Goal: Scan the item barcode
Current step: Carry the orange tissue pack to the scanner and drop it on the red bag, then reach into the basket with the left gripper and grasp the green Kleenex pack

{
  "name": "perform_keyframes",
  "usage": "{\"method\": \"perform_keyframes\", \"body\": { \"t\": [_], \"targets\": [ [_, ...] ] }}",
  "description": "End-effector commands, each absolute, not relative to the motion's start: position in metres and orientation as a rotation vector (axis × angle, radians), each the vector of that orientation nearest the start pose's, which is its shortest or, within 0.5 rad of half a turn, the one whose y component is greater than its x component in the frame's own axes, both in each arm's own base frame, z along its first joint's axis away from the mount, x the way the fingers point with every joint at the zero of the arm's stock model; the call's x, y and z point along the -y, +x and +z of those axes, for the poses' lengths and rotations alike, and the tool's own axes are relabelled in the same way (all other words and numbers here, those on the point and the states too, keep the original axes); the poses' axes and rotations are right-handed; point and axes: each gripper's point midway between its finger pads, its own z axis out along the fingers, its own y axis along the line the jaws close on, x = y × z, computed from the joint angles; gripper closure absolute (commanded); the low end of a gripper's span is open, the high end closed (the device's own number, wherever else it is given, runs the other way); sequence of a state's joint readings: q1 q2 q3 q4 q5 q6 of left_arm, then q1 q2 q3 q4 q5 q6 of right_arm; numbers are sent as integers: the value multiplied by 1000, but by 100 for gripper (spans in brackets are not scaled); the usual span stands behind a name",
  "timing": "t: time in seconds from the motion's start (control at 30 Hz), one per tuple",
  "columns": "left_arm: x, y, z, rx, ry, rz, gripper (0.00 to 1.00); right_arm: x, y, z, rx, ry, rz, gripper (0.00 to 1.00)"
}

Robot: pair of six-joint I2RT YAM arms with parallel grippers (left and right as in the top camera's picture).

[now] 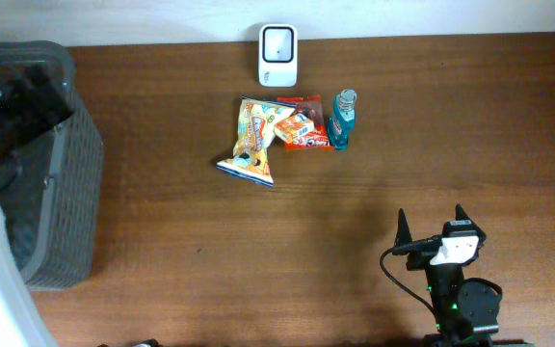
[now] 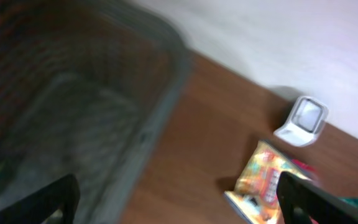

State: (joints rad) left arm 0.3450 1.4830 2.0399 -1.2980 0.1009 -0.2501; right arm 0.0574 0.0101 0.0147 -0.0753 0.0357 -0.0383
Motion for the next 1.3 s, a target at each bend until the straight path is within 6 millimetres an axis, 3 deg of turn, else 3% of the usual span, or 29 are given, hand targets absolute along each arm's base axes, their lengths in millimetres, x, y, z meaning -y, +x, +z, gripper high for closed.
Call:
{"method": "perform_keyframes", "body": {
  "t": [0.0,0.13,0.3,0.43,0.53,0.77,0.87,1.03,1.17,1.27],
  "targets": [
    [-145,327,387,-2198,-757,-6,1,-6,246,156,-1647,-51,-26,2],
    [-197,306,362,-2209,-1016,239,1,-6,246,156,-1647,-51,-26,2],
    [-220,306,323,-2326,-1106,387,1,-6,246,156,-1647,-51,-26,2],
    [-238,314,273,-2475,-1173,481,1,-6,246,156,-1647,-51,-26,1],
    [-260,307,247,-2475,-1328,654,1,-6,246,156,-1647,-51,-26,2],
    [-295,299,192,-2565,-1461,700,1,-6,246,156,-1647,-51,-26,2],
    [-312,286,168,-2594,-1559,665,1,-6,246,156,-1647,-51,-26,2],
    [-312,310,146,-2738,-1287,480,2,-6,246,156,-1647,-51,-26,2],
    [-304,305,110,-2881,-1122,447,3,-6,246,156,-1647,-51,-26,1],
    [-301,302,95,-2942,-1030,435,3,-6,246,156,-1647,-51,-26,2]
  ]
}}
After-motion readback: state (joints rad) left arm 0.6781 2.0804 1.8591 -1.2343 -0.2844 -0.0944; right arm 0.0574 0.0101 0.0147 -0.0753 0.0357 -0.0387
